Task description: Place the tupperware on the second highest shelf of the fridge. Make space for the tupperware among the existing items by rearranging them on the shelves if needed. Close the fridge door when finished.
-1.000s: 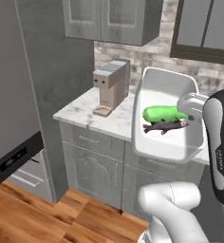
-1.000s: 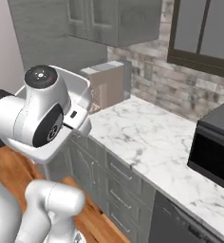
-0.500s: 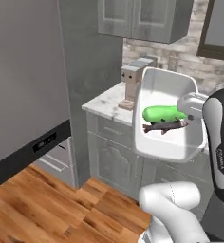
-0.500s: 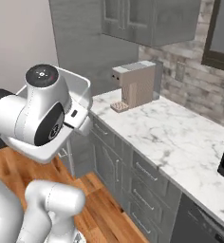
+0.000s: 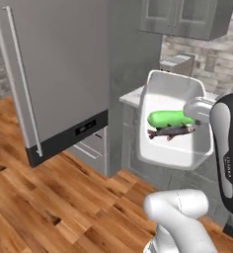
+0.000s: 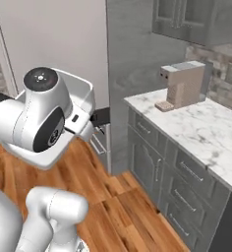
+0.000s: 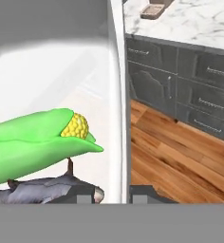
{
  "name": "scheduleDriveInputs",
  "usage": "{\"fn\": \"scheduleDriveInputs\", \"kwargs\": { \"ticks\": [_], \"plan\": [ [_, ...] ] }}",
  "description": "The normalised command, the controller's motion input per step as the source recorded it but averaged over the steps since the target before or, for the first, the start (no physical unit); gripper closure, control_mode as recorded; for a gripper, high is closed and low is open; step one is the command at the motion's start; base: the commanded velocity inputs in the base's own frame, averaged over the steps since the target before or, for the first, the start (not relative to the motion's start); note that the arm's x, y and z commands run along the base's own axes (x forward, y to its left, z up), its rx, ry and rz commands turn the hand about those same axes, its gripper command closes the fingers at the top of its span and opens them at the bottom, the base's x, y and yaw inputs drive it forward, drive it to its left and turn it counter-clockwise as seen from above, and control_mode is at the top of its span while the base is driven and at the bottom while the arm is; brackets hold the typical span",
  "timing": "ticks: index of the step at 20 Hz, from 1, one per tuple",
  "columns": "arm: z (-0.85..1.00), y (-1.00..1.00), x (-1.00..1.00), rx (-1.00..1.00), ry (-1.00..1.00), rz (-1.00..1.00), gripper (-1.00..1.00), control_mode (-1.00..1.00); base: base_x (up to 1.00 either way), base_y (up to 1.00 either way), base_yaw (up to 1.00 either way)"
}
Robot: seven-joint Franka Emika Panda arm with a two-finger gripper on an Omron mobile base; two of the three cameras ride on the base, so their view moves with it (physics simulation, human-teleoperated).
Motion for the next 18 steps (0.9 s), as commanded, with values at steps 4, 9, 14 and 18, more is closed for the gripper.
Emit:
{"fn": "scheduleDriveInputs", "kwargs": {
  "ticks": [4, 9, 14, 18],
  "plan": [
    [0.00, 0.00, 0.00, 0.00, 0.00, 0.00, 1.00, 1.00, -0.27, 0.73, 0.30],
    [0.00, 0.00, 0.00, 0.00, 0.00, 0.00, 1.00, 1.00, 0.00, 1.00, 0.40],
    [0.00, 0.00, 0.00, 0.00, 0.00, 0.00, 1.00, 1.00, 0.13, 1.00, 0.41],
    [0.00, 0.00, 0.00, 0.00, 0.00, 0.00, 1.00, 1.00, 0.52, 0.98, 0.38]
  ]
}}
